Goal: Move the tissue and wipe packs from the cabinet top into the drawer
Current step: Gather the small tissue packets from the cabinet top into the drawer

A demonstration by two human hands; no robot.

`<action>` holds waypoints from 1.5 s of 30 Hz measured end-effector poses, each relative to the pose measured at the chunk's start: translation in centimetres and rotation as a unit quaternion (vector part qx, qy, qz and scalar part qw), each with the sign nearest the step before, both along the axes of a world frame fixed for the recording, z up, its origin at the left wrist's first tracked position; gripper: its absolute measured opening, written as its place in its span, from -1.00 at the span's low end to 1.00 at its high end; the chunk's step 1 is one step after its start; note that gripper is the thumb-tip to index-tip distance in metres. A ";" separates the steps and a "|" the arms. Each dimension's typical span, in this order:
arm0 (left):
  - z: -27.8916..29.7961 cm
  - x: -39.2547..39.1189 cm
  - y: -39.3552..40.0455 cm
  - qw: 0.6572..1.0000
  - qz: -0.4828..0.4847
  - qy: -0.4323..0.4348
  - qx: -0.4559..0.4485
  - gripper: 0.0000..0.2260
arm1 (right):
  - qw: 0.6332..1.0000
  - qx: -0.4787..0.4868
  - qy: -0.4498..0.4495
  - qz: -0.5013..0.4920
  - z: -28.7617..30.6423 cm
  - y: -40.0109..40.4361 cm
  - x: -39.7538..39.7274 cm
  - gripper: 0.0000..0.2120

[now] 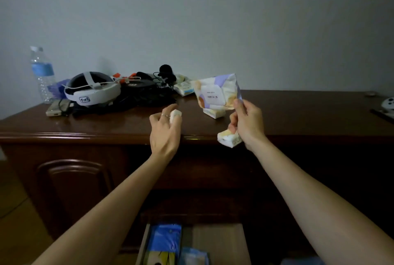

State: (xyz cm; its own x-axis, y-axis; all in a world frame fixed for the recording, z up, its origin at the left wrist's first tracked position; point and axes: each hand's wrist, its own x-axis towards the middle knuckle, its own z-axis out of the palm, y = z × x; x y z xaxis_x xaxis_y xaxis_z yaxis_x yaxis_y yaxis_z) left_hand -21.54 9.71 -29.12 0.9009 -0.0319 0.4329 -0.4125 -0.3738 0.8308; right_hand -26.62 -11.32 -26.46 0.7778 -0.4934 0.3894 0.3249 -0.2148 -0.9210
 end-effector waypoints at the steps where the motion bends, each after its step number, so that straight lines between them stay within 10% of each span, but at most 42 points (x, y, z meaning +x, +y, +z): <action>1: 0.0 -1.0 0.4 1.000 -0.001 -0.007 -0.030 -0.62 | 0.999 0.003 0.008 0.044 -0.3 0.1 -1.1 -0.71; 7: -4.6 -4.8 3.1 0.961 0.087 0.011 -0.263 -0.90 | 0.940 0.052 0.160 0.296 -5.3 -0.3 -5.3 -0.73; 13: -18.9 -8.2 4.2 0.968 -0.063 0.202 -0.137 -0.74 | 0.889 0.052 0.326 0.316 -16.3 0.1 -5.6 -0.70; 19: -32.2 -10.6 5.1 0.844 -0.149 0.503 -0.115 -0.75 | 0.858 0.091 0.458 0.216 -30.0 1.9 -6.1 -0.71; 26: -38.8 -11.3 5.6 0.742 0.002 0.638 -0.205 -0.75 | 0.783 0.176 0.550 0.231 -43.0 5.3 -10.5 -0.61; 34: -40.8 -11.0 6.2 0.871 0.054 0.486 -0.058 -0.84 | 0.780 0.146 0.593 0.138 -47.1 5.6 -8.9 -0.72; 45: -40.5 -10.5 7.6 0.796 0.032 0.585 -0.152 -0.56 | 0.743 -0.123 0.647 0.118 -50.5 9.8 -8.5 -0.74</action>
